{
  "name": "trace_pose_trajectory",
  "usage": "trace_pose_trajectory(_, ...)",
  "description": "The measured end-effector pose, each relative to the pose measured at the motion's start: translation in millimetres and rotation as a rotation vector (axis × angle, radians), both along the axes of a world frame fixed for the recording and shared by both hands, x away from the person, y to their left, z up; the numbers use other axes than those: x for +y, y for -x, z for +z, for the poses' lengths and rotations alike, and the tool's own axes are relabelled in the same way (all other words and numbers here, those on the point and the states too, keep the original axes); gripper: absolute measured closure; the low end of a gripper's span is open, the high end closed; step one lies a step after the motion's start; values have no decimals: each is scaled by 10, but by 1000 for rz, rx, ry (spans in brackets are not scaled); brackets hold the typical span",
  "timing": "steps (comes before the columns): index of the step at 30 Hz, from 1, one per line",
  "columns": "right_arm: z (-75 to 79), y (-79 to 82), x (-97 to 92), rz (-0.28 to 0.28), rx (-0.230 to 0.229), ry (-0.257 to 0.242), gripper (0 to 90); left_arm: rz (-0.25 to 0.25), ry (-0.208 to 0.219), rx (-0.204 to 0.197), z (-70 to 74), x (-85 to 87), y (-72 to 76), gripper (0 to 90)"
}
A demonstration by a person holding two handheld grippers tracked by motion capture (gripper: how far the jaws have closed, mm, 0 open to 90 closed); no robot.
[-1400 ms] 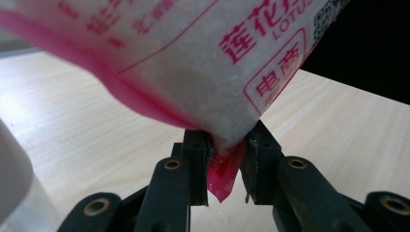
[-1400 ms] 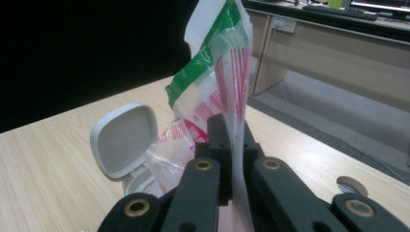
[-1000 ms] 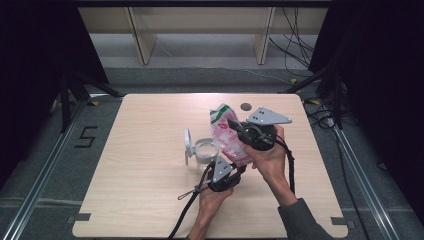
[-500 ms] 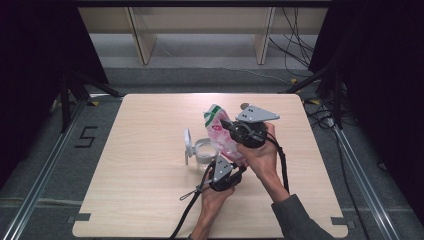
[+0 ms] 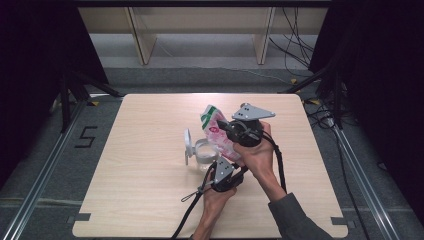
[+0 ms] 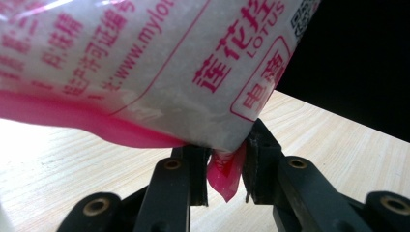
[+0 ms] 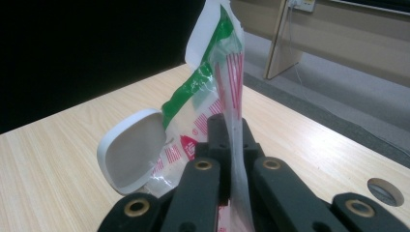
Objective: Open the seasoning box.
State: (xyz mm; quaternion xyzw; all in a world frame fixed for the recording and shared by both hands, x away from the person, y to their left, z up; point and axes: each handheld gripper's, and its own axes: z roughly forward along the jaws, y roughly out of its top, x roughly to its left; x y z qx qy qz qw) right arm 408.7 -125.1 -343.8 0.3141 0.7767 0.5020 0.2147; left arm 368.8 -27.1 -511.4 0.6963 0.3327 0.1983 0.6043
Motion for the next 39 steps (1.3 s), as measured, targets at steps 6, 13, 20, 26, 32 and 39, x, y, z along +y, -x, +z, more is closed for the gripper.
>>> trace_pose_trajectory(6, -11, -23, 24, 3, -2, 15, 900, -33, 38, -3, -11, -20, -3, 736)
trace_pose_trajectory(13, -24, -64, 57, 16, 1, 24, 900, -22, 37, -12, -12, -37, 7, 737)
trace_pose_trajectory(20, -44, -107, 105, 18, 12, 43, 900, -29, 17, -11, -14, -21, 0, 738)
trace_pose_trajectory(26, -57, -126, 149, 13, 12, 50, 900, -34, 17, -18, -21, -14, -10, 739)
trace_pose_trajectory(32, -60, -133, 161, 11, 38, 48, 900, -29, 23, -19, -23, -13, -18, 739)
trace_pose_trajectory(39, -71, -158, 188, 25, 33, 63, 900, -27, 39, -20, -28, -20, -13, 740)
